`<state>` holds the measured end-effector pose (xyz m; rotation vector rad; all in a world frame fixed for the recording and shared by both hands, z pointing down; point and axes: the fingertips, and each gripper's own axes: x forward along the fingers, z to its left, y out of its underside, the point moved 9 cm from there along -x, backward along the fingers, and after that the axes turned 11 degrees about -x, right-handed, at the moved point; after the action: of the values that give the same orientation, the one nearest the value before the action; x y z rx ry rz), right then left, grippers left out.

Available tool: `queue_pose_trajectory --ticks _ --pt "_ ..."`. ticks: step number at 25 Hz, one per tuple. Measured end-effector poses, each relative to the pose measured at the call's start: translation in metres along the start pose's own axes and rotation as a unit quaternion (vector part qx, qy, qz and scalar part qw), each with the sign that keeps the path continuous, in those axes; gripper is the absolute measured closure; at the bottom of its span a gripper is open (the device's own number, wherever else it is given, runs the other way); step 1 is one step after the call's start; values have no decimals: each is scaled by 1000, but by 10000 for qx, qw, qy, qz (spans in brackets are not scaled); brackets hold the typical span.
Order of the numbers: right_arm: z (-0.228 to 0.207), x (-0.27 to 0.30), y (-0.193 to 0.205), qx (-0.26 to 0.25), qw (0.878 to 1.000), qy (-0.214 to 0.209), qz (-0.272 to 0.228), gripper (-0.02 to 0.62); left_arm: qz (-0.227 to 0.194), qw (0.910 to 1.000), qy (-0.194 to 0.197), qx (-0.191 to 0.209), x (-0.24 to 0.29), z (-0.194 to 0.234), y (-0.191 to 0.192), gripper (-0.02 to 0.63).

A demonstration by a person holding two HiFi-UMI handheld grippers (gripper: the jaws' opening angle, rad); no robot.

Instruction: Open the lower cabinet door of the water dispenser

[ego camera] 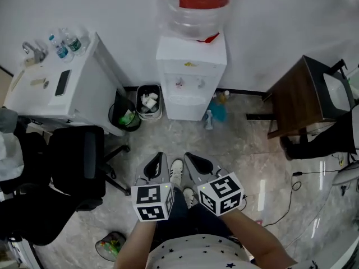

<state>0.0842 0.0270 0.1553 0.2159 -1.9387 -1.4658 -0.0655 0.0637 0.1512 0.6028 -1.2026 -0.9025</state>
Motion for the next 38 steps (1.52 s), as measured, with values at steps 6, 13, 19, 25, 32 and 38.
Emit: queue_pose_trajectory --ticks 6,13,19,25,32,38 --pt "-79 60 47 438 9937 761 699 601 892 9952 387 -101 124 7 33 600" --pt "-187 172 156 346 9834 1307 1210 601 1505 9878 345 -198 267 35 114 600" --pt "-269 245 262 616 9717 1637 1585 601 1865 9814 396 -212 361 59 175 600" --pt "-339 302 322 488 9732 1429 1731 403 2291 9718 508 -210 418 75 213 600" --pt "-383 342 323 -226 9736 1319 1848 255 2446 9672 665 -141 444 83 228 600" --pt "-378 344 319 -55 9748 1445 1701 271 2407 9677 707 -244 440 85 227 600"
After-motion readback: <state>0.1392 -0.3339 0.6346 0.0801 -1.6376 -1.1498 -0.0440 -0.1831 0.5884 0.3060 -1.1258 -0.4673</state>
